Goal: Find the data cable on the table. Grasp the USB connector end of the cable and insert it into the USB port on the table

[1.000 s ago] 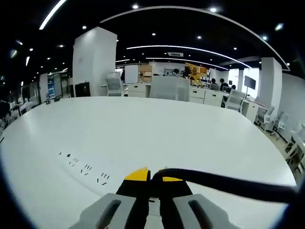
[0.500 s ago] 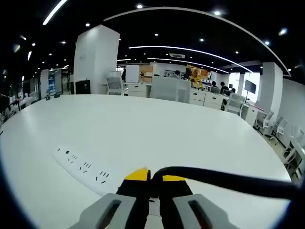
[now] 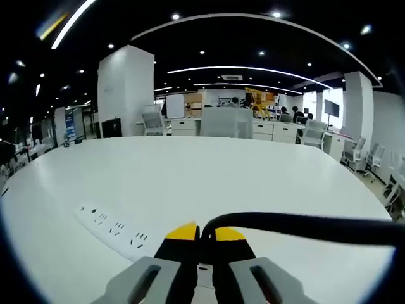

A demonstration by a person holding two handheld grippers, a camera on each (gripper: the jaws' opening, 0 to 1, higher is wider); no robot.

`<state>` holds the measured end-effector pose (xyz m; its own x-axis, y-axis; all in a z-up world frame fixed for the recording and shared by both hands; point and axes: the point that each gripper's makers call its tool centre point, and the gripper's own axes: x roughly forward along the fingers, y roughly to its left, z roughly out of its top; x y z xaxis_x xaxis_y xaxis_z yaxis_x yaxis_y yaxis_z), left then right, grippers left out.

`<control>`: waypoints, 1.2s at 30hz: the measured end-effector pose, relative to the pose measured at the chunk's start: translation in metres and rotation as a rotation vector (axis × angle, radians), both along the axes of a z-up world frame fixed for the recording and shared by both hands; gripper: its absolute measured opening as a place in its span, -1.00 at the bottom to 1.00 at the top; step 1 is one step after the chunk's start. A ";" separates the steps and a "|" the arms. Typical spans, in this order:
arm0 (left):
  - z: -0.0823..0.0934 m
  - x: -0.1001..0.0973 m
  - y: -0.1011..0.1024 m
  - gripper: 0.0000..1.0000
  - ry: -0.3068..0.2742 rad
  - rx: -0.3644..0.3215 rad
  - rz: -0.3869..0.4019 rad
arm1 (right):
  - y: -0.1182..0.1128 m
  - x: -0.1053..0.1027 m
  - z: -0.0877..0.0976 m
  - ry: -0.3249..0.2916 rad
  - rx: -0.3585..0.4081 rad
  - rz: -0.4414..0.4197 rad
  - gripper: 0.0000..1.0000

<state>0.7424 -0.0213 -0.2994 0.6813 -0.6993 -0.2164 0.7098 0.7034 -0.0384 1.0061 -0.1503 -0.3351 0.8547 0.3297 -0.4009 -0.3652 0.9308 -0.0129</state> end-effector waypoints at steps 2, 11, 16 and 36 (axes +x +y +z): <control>0.001 0.001 0.001 -0.05 -0.002 -0.002 0.006 | 0.000 0.000 0.000 0.000 0.009 -0.001 -0.84; 0.009 0.019 0.018 0.03 -0.016 -0.036 0.093 | 0.000 -0.001 0.000 -0.004 0.018 -0.004 -0.84; 0.008 0.021 0.017 0.09 -0.011 -0.040 0.094 | 0.001 0.000 -0.001 -0.005 0.019 0.000 -0.84; 0.007 0.027 0.026 0.26 -0.038 -0.031 0.127 | 0.001 0.001 -0.004 -0.030 0.032 0.000 -0.83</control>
